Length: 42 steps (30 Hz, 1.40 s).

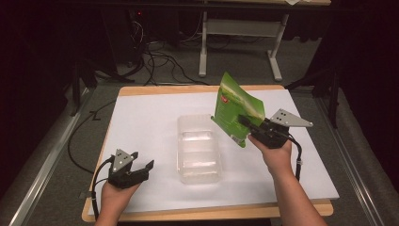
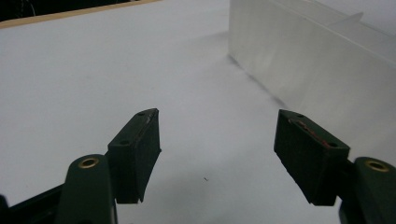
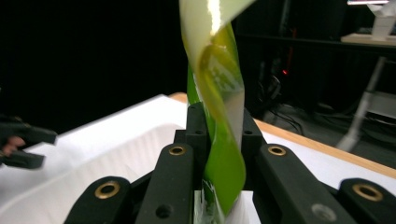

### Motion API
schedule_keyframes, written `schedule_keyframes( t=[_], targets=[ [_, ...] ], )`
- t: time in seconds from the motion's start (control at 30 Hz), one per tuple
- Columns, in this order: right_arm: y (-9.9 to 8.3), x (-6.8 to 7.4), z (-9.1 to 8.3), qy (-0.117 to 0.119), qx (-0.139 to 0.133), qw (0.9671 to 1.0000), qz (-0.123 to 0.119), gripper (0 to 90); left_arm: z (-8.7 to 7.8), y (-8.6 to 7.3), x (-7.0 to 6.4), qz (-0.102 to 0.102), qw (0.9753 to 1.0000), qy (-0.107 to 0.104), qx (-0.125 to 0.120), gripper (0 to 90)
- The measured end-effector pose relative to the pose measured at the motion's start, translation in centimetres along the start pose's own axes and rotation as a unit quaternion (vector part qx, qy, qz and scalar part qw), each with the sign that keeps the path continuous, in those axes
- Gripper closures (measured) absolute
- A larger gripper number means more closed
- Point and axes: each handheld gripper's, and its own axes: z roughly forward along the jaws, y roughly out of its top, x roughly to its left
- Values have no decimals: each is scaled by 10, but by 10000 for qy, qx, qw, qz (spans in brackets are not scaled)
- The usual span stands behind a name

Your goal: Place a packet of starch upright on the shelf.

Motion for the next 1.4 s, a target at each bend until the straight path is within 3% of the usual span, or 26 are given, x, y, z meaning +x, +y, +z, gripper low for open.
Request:
schedule_keyframes(
  t=[0.17,0.47,0.93,1.17,1.4],
  targets=[
    [-2,2,0,98,153,9998,-64,817,-1,0,1,-31,10000,46,11,318],
    [-5,5,-1,443,159,9988,-100,817,0,-1,1,-115,9999,92,31,317],
    [-5,18,2,710,206,9971,-166,817,-1,-1,0,-85,9999,87,14,317],
    [-7,28,6,952,293,9948,-211,817,-2,0,1,-57,10000,54,-10,317],
    [-7,41,11,1374,326,9895,-319,816,-2,0,0,-17,10000,37,-1,317]
  ],
)
